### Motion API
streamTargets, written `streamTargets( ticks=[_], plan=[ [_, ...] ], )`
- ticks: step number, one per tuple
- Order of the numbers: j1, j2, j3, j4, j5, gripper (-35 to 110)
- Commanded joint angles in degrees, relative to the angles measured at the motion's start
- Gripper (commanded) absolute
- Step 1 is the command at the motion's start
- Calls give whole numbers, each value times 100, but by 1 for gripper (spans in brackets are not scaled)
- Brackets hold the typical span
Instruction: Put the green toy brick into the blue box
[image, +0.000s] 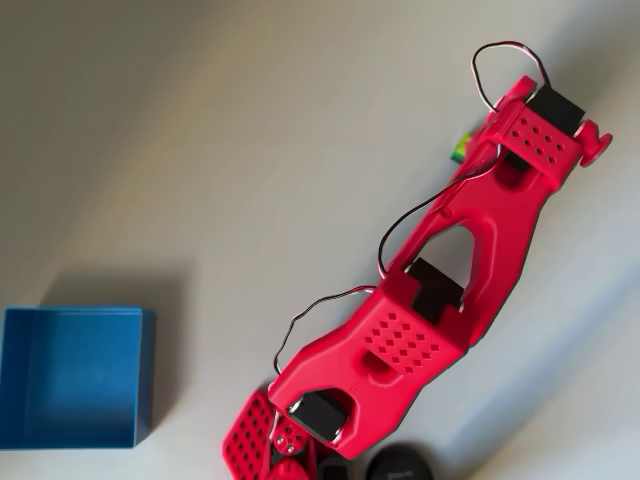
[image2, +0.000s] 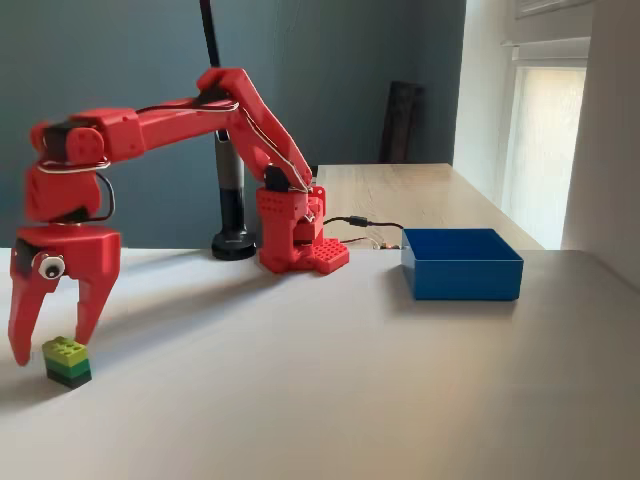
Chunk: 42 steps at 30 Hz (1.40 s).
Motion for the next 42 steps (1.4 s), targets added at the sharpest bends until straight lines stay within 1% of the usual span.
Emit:
streamTargets(
  ticks=[1,4,7,16,24,30,42],
  plan=[
    [62,132,-369,-18,105,16],
    [44,70,-378,-167,114,6],
    [26,62,-378,-308,105,0],
    [-132,97,-431,-308,79,0],
    [-483,211,114,-246,-53,0],
    [-1063,1327,536,-237,-123,0],
    [-2839,4122,2566,-378,-185,0]
  ],
)
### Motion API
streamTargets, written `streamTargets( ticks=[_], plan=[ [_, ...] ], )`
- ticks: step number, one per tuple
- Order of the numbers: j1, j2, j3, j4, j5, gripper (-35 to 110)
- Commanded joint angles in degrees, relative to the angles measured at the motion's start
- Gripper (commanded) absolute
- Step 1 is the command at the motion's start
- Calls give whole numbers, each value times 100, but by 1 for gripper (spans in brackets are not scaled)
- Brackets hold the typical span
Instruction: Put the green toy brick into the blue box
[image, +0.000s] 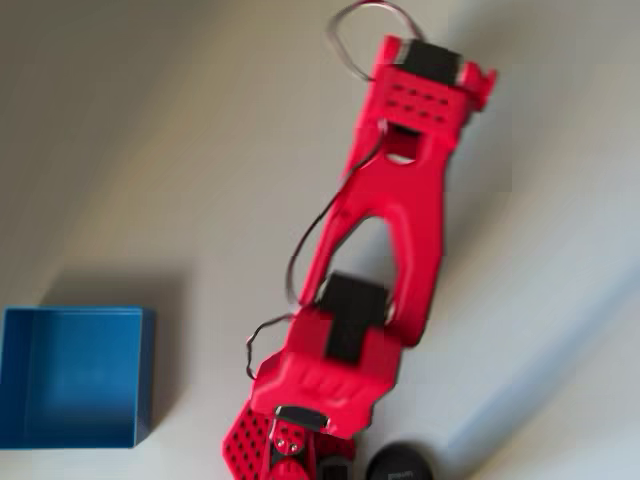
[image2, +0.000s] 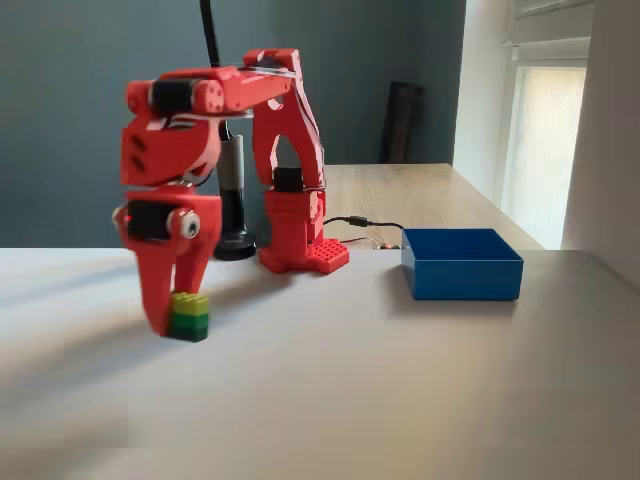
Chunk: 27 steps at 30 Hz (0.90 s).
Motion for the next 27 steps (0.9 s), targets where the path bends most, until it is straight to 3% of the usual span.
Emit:
streamTargets(
  ticks=[1,12,27],
  plan=[
    [-677,1731,598,-149,-44,0],
    [-2646,3973,2883,-940,-448,0],
    [-5317,5915,4772,-844,-448,0]
  ],
)
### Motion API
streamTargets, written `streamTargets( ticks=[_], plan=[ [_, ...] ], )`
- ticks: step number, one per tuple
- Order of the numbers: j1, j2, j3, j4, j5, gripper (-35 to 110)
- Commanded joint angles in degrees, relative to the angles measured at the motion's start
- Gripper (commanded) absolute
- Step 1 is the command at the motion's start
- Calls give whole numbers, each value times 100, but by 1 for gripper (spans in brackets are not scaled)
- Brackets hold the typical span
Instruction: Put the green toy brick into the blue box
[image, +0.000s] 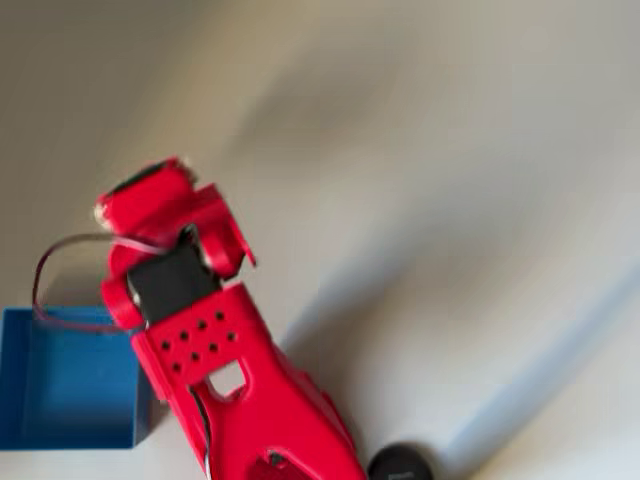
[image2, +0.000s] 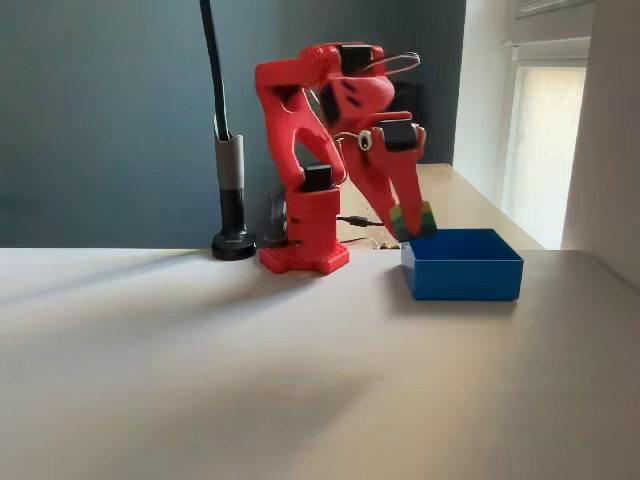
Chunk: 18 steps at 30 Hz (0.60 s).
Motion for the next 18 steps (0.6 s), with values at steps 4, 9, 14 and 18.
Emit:
streamTargets(
  ticks=[4,9,14,18],
  plan=[
    [-1028,422,-229,123,299,0],
    [-1731,404,-290,334,492,0],
    [-2417,396,-343,536,747,0],
    [-2856,387,-290,562,949,0]
  ],
)
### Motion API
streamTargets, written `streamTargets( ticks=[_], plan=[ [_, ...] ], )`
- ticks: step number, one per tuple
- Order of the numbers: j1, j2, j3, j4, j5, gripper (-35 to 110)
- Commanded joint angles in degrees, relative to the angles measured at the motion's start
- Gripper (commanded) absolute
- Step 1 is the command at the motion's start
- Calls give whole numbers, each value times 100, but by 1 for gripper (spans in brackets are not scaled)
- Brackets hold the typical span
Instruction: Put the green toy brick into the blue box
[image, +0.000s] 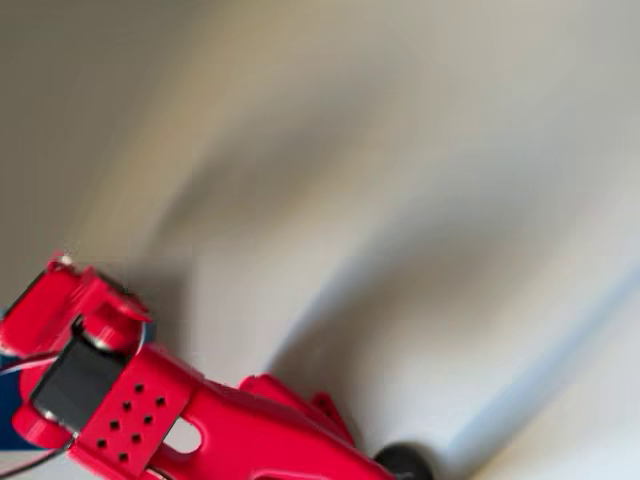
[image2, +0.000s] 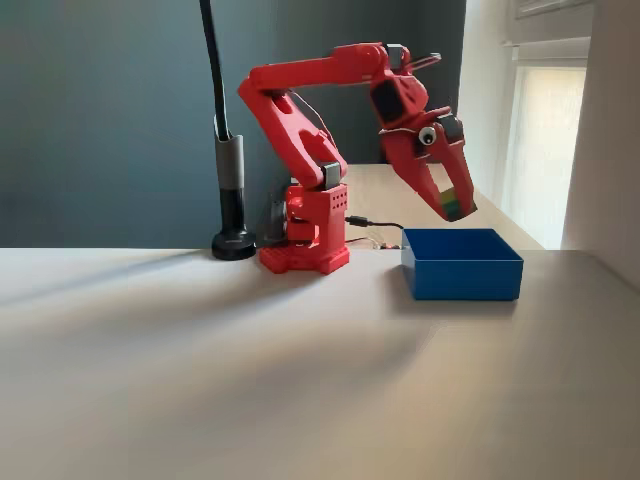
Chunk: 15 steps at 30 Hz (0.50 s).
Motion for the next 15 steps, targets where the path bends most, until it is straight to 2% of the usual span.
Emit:
streamTargets(
  ticks=[1,8,15],
  plan=[
    [-492,246,-299,114,246,0],
    [-1204,237,-255,334,817,0],
    [-1318,220,-26,299,1020,0]
  ],
)
